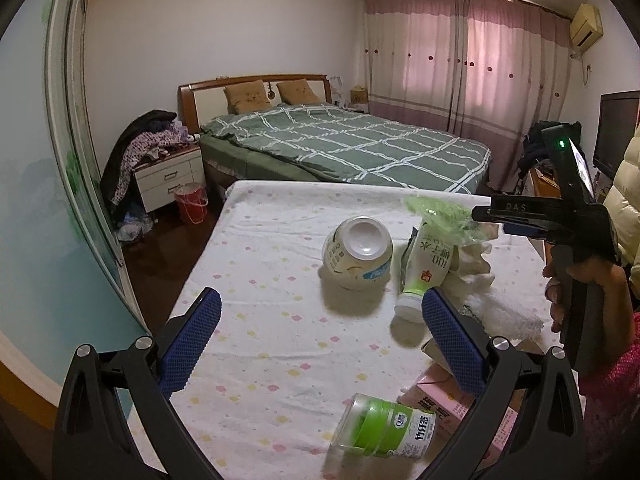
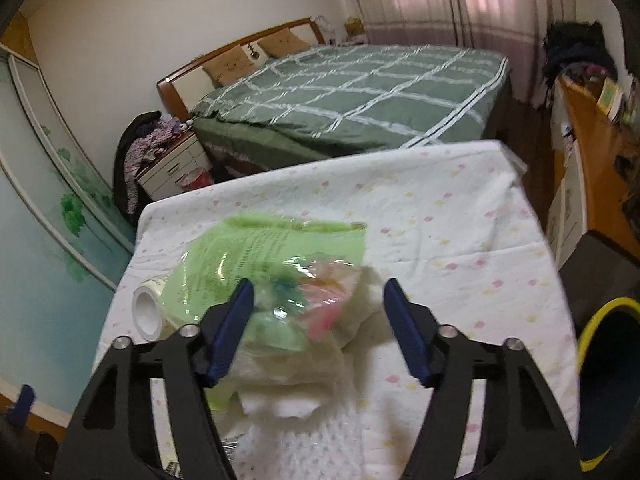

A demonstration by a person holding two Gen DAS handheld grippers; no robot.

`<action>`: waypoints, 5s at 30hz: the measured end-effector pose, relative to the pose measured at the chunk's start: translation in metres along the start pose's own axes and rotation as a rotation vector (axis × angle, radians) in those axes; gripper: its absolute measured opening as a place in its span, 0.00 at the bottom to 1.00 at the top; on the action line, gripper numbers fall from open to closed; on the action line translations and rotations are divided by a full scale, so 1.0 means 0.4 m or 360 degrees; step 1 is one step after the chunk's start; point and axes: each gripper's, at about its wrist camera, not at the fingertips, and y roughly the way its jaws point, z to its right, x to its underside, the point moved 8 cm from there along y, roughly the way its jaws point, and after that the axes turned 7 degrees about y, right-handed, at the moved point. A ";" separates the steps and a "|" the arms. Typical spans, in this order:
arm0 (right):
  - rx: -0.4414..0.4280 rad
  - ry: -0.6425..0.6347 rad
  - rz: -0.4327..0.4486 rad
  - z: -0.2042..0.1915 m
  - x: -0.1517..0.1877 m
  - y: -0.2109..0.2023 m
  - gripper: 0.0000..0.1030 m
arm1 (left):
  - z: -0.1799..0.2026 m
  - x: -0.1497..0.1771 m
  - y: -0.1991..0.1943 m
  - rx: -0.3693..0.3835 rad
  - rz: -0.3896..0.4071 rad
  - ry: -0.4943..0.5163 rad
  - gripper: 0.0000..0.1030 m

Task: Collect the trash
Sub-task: 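Grasp the green plastic bag with the right tool, then carry the green bag to the yellow bin and open the right tool, then grasp the green-capped jar with the left tool, then carry the jar over the yellow bin and open the left tool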

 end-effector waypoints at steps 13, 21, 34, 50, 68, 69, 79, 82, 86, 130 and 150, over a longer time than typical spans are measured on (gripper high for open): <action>-0.0057 0.0014 0.0092 -0.006 -0.014 -0.051 0.02 | 0.004 0.011 0.012 0.0019 -0.0016 -0.0001 0.96; -0.0092 0.0040 0.0212 0.003 -0.043 -0.139 0.02 | 0.007 0.010 0.000 0.0022 -0.0003 0.0007 0.96; -0.0043 0.0104 0.0463 0.114 -0.028 -0.371 0.02 | 0.054 0.011 -0.035 0.0083 0.0025 0.0042 0.96; 0.0351 0.0438 0.0634 0.531 0.067 -0.545 0.02 | 0.169 0.049 -0.077 0.0150 0.0000 0.0130 0.96; 0.0672 0.0644 0.0502 0.785 0.181 -0.448 0.26 | 0.241 0.127 -0.061 0.0200 -0.0124 0.0207 0.96; 0.0669 0.0641 0.0502 0.781 0.181 -0.445 0.26 | 0.243 0.128 -0.060 0.0201 -0.0124 0.0215 0.96; 0.0621 0.0608 0.0494 0.730 0.179 -0.435 0.33 | 0.178 0.186 -0.041 0.0122 -0.0223 0.0207 0.96; 0.0599 0.0601 0.0482 0.717 0.179 -0.425 0.33 | 0.143 0.211 -0.031 0.0118 -0.0262 0.0190 0.96; 0.0579 0.0584 0.0467 0.695 0.182 -0.417 0.33 | 0.111 0.228 -0.022 0.0118 -0.0261 0.0198 0.96; 0.0582 0.0633 0.0497 0.705 0.256 -0.481 0.39 | 0.253 0.044 -0.101 0.0489 -0.0077 0.0317 0.68; 0.0672 0.0746 0.0542 0.869 0.324 -0.571 0.45 | 0.932 -0.002 0.048 0.0926 -0.0223 0.0621 0.68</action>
